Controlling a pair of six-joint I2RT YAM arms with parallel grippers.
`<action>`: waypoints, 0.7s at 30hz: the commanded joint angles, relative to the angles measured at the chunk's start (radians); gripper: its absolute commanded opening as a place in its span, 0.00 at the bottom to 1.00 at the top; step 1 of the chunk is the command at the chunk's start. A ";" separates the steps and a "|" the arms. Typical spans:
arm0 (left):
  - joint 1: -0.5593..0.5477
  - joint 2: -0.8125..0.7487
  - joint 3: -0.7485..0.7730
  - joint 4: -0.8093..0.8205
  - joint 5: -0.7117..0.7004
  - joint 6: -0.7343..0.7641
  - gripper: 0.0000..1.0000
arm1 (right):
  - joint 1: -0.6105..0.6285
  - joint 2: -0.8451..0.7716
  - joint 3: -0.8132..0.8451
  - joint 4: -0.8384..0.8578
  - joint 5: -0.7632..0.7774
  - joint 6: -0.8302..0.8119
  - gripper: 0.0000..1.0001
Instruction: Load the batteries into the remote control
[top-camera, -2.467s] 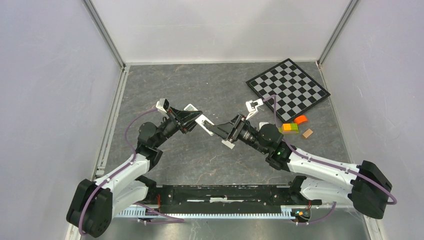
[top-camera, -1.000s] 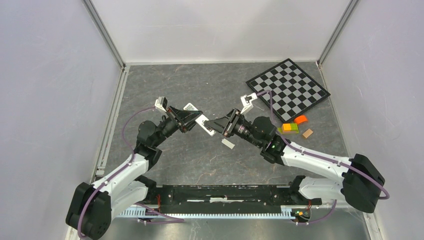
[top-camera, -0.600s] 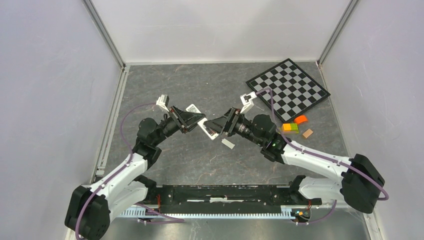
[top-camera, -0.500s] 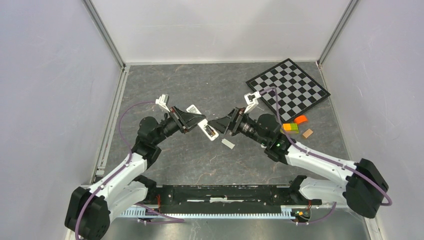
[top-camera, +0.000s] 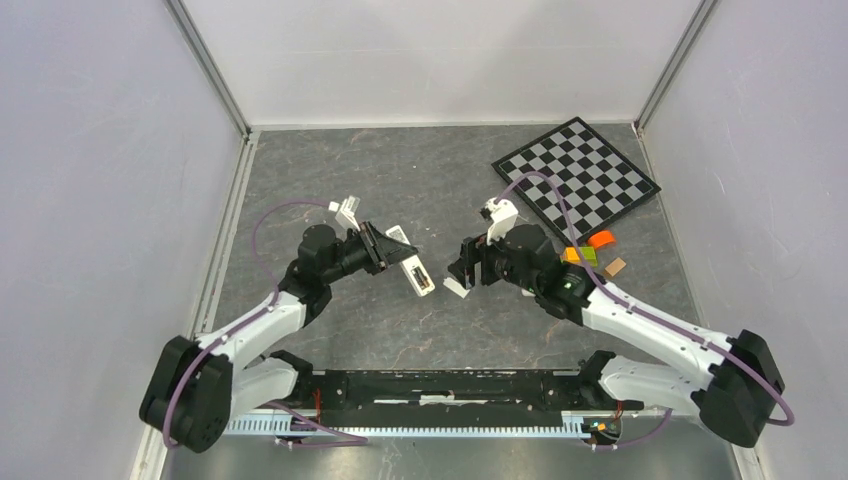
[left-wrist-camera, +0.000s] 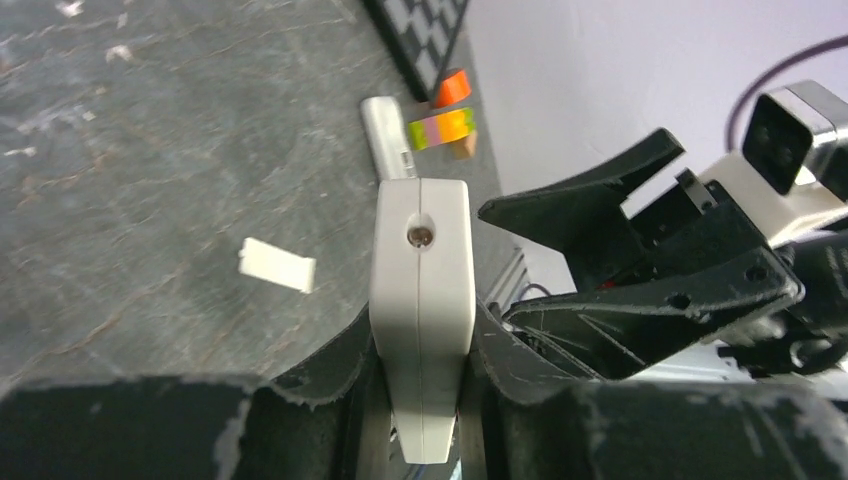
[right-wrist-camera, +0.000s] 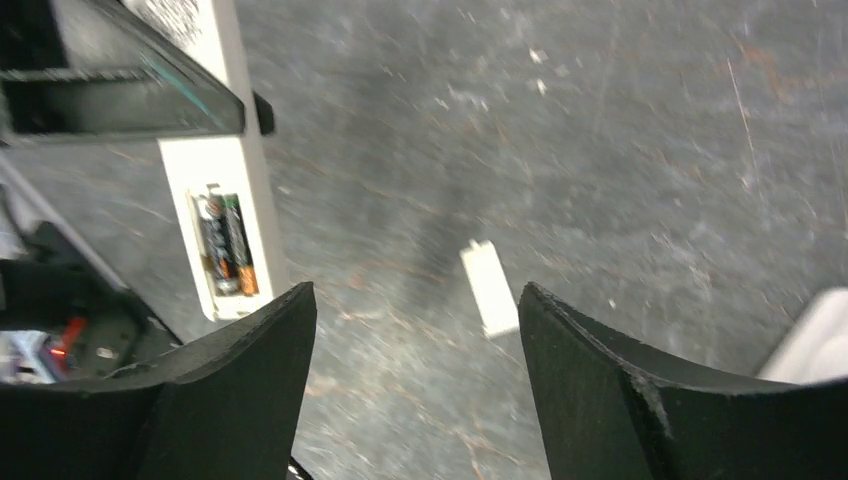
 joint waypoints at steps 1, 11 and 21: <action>-0.015 0.107 0.001 0.099 -0.068 0.049 0.02 | -0.005 0.066 0.023 -0.122 0.031 -0.117 0.76; -0.057 0.467 0.054 0.232 -0.179 0.024 0.03 | -0.004 0.166 -0.029 -0.065 -0.018 -0.156 0.81; -0.082 0.527 0.040 0.176 -0.324 0.040 0.27 | -0.004 0.285 0.005 -0.110 0.082 -0.126 0.74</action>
